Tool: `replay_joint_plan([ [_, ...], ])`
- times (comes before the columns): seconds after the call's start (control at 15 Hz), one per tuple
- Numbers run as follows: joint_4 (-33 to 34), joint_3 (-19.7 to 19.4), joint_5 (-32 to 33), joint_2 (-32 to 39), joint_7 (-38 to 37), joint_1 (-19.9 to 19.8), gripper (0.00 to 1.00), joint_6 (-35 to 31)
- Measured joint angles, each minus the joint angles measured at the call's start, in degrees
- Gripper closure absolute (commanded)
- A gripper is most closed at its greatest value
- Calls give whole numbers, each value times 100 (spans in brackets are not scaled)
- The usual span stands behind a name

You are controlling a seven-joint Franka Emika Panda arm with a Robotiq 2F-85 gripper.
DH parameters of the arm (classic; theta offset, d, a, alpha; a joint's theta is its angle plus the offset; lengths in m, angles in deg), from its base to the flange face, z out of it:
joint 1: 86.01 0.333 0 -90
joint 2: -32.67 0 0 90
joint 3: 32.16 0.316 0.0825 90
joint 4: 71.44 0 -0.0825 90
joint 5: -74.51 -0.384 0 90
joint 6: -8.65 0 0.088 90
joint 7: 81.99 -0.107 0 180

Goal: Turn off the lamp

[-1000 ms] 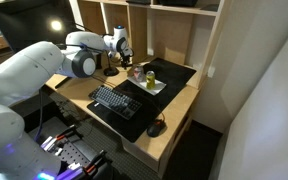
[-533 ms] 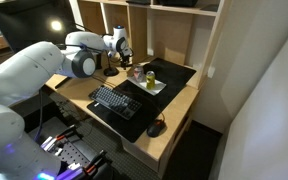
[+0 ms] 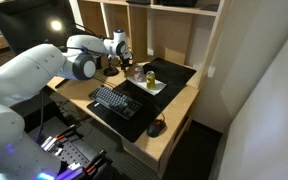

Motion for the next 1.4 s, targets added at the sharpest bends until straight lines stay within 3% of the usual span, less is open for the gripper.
replay_joint_plan([
  [0.33,26,-22,18,-6,1,13,0,169],
  [0.8,103,-77,81,-70,0,35,0,1374],
  [1.4,868,-65,82,-14,0,-7,0,1153],
])
